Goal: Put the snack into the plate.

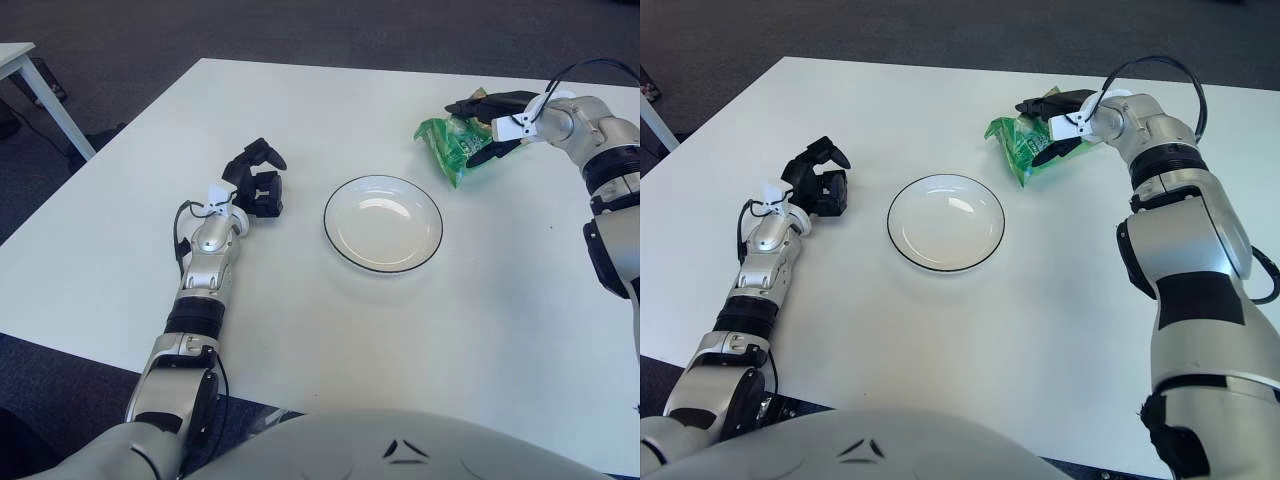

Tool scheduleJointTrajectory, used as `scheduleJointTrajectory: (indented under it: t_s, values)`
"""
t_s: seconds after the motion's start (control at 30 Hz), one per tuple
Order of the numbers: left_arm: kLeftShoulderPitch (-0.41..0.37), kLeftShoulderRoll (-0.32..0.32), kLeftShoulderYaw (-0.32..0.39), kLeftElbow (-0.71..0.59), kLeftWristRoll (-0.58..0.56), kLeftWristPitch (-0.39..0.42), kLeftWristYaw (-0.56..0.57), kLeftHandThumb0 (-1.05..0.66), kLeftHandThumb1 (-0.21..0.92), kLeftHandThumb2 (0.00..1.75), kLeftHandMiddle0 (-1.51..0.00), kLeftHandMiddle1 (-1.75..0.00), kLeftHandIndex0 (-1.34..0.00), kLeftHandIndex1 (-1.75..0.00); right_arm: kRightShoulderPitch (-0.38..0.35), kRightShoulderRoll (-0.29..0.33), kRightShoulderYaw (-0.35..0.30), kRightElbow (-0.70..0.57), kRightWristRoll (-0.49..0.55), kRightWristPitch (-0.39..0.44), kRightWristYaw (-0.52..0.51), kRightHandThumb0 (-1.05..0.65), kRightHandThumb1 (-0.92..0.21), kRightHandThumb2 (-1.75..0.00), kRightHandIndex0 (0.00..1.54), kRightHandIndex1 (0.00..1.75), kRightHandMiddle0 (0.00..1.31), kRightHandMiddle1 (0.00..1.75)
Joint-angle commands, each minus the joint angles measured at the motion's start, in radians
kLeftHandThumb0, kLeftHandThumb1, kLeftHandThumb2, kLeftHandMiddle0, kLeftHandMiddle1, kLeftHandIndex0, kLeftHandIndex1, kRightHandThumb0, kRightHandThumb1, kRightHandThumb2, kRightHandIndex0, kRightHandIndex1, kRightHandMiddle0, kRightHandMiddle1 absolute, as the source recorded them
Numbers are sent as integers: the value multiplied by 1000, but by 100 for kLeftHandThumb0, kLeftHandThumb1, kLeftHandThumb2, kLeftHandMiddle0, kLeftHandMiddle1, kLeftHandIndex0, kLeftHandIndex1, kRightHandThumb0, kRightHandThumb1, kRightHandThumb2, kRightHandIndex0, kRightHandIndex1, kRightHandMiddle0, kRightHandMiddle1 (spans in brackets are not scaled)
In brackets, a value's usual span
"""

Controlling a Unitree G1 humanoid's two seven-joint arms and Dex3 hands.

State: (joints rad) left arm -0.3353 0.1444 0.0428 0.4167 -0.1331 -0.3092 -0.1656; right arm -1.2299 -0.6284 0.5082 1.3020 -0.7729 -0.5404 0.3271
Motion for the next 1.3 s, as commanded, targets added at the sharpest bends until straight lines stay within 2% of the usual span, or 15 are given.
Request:
scheduleJointTrajectory:
  t_s: [0.0,0.67,0.8,0.97,1.1,1.27]
  values:
    - [188,-90,-11,76,-20,-15,-13,-49,28,136,-123,-175,-64,-175,-17,9,15,31,-10,78,-4,-105,-92,-18,0,0,1,1]
    - [186,-83,-6,76,-25,-9,-10,-49,28,136,-122,-175,-64,-175,27,6,8,47,6,164,-17,-105,-92,-31,0,0,0,0]
    - [185,-83,-8,80,-20,-14,-9,-49,28,136,-122,-175,-64,-175,66,14,20,54,-4,180,-33,-105,-92,-33,0,0,2,2]
    - [183,-85,-8,89,-19,-21,-10,-49,28,135,-124,-175,-64,-175,90,25,66,52,-41,172,-47,-105,-92,-34,0,0,5,4]
    - [178,-90,-8,99,-19,-30,-8,-49,29,135,-125,-175,-63,-175,104,26,97,51,-62,164,-65,-105,-92,-35,0,0,1,20]
    - [169,-98,-12,119,-8,-50,4,-49,29,135,-124,-175,-63,-175,124,27,119,54,-70,163,-102,-104,-92,-35,0,0,0,31]
